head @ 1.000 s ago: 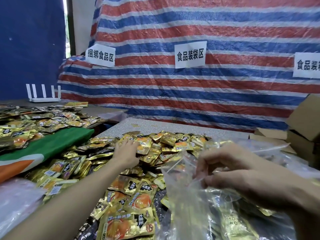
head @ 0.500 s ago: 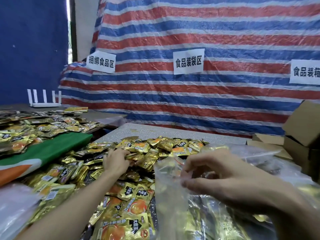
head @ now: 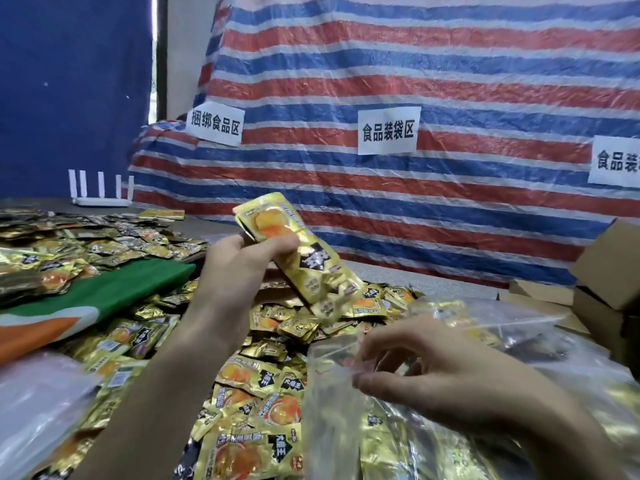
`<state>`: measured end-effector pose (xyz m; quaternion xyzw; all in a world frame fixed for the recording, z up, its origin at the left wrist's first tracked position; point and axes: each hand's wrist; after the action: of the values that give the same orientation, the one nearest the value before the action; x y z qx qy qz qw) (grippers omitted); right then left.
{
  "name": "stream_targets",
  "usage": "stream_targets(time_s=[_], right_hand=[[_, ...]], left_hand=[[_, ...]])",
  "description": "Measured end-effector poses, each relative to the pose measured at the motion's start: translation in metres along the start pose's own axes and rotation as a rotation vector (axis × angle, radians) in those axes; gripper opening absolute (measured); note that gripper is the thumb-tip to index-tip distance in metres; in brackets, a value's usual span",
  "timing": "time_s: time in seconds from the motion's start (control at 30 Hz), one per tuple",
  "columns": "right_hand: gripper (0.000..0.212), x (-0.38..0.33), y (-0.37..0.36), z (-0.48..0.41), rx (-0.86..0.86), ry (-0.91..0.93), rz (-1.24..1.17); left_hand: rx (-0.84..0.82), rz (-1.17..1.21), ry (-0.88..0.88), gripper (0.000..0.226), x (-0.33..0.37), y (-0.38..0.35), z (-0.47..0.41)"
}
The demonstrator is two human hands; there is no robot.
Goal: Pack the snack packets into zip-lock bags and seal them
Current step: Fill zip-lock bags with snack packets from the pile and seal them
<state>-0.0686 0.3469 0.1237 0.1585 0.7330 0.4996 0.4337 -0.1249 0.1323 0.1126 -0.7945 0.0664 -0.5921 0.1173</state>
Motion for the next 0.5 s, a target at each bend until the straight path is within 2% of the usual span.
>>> stream_targets(time_s=[0.1,0.2,0.43,0.5], right_hand=[[0.013,-0.003,-0.001,-0.001,0.006,0.029,-0.008],[0.013,-0.008,0.000,0.000,0.026,0.051,-0.015],[0.013,-0.007,-0.001,0.001,0.274,0.114,0.035],[0.011,-0.008,-0.002,0.002,0.326,0.151,0.000]], left_hand=[[-0.063,-0.101,-0.033,0.016,0.013,-0.009,0.022],[-0.020,-0.213,-0.075,0.015,0.015,-0.013,0.034],[-0.018,-0.491,-0.061,0.030,0.012,-0.016,0.043],[-0.078,-0.534,-0.057,0.030,0.011,-0.019,0.045]])
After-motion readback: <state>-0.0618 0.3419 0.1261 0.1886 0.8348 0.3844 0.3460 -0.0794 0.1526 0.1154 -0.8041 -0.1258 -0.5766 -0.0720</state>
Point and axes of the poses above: each hand's wrist, its own z-axis away from the middle knuckle, its own y-axis out of the back of the hand, x = y × z, and after that the axes turned 7 degrees about y, right-handed
